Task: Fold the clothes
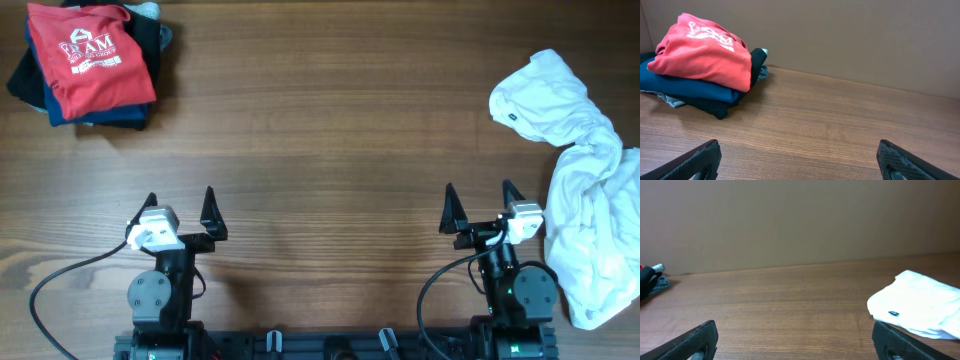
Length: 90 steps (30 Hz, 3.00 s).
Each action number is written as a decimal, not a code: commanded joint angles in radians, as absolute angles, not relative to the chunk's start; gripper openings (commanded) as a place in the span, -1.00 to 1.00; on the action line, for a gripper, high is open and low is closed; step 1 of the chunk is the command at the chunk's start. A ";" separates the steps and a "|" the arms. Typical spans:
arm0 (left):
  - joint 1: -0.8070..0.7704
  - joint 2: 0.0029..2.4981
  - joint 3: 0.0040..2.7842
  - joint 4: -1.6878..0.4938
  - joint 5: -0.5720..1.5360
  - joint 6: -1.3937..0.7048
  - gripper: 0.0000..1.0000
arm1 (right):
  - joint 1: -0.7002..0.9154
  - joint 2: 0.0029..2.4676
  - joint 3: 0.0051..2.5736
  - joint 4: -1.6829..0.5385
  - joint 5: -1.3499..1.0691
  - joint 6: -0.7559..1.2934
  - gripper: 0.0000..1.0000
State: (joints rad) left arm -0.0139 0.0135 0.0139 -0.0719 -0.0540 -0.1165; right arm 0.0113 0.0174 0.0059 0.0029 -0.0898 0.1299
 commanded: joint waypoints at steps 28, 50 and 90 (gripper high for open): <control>-0.009 0.984 0.806 -0.436 0.035 -0.165 0.99 | -0.028 1.555 1.207 -0.466 -0.079 -0.010 0.99; -0.009 1.080 0.886 -0.427 0.097 -0.166 1.00 | -0.252 2.003 1.224 -0.122 0.141 -0.115 -0.92; -0.009 1.080 0.886 -0.397 0.168 -0.195 0.99 | -0.781 2.022 1.168 -0.295 0.160 0.104 0.96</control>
State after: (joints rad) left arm -0.0132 1.0809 0.8658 -0.3973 0.1555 -0.1860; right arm -0.7769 1.9678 1.1786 -0.3012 0.1715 0.1249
